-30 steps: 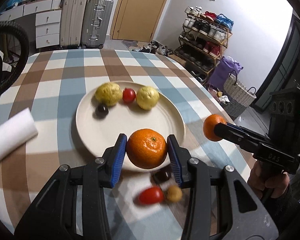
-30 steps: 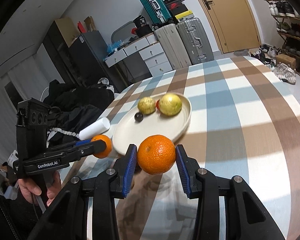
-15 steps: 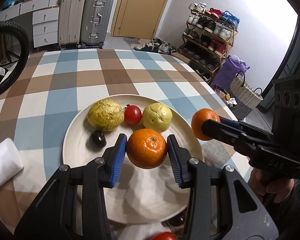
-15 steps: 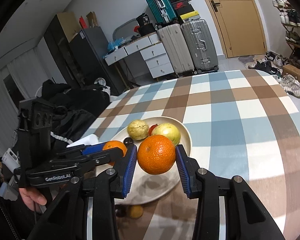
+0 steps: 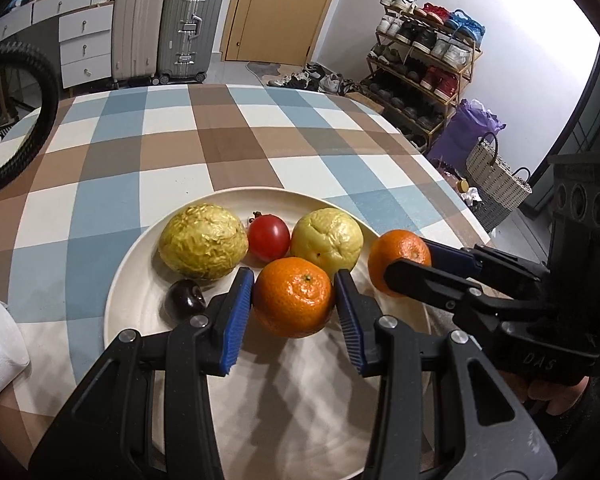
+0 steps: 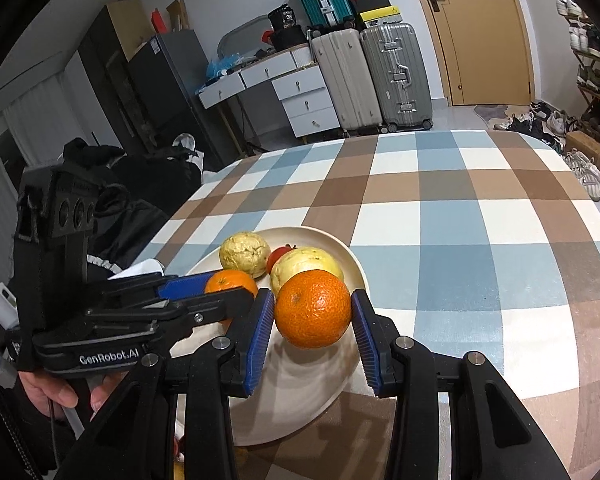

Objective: Organize fruits
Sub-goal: 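Carry both oranges onto the cream plate and open both grippers, then withdraw both tools from the plate toward the remaining fruits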

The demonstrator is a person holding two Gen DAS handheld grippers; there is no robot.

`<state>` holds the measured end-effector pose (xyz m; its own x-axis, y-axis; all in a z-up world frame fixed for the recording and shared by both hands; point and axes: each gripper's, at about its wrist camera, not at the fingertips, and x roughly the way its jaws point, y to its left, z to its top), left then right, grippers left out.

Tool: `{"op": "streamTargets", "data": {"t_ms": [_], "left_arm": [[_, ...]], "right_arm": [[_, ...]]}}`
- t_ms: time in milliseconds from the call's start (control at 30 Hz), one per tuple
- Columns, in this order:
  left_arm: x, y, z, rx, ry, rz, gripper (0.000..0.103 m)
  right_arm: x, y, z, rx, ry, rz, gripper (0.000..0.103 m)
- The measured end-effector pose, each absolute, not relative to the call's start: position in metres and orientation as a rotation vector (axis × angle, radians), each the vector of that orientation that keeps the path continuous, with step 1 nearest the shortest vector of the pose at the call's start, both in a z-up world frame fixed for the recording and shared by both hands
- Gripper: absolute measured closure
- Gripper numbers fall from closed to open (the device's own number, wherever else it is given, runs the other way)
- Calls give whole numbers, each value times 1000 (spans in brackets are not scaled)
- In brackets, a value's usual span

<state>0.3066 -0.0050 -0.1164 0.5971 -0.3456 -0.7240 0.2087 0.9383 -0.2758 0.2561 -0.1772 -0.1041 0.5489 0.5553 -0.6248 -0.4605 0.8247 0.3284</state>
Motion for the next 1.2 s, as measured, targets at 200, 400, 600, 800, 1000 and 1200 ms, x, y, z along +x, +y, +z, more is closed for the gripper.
{"op": "streamTargets", "data": {"t_ms": [200, 400, 600, 800, 1000, 1200], "left_arm": [[311, -3, -120, -174, 877, -316, 64], [314, -4, -121, -165, 870, -321, 64], [314, -6, -120, -157, 860, -305, 64], [309, -6, -116, -144, 862, -276, 60], [291, -1, -94, -143, 796, -227, 35], [259, 2, -74, -135, 762, -195, 28]], "right_arm": [[259, -176, -110, 119, 800, 595, 63], [260, -174, -114, 120, 819, 598, 63], [261, -172, -115, 115, 826, 596, 63], [261, -170, -117, 112, 823, 586, 61], [254, -184, -108, 158, 775, 569, 49], [232, -199, -93, 199, 742, 560, 43]]}}
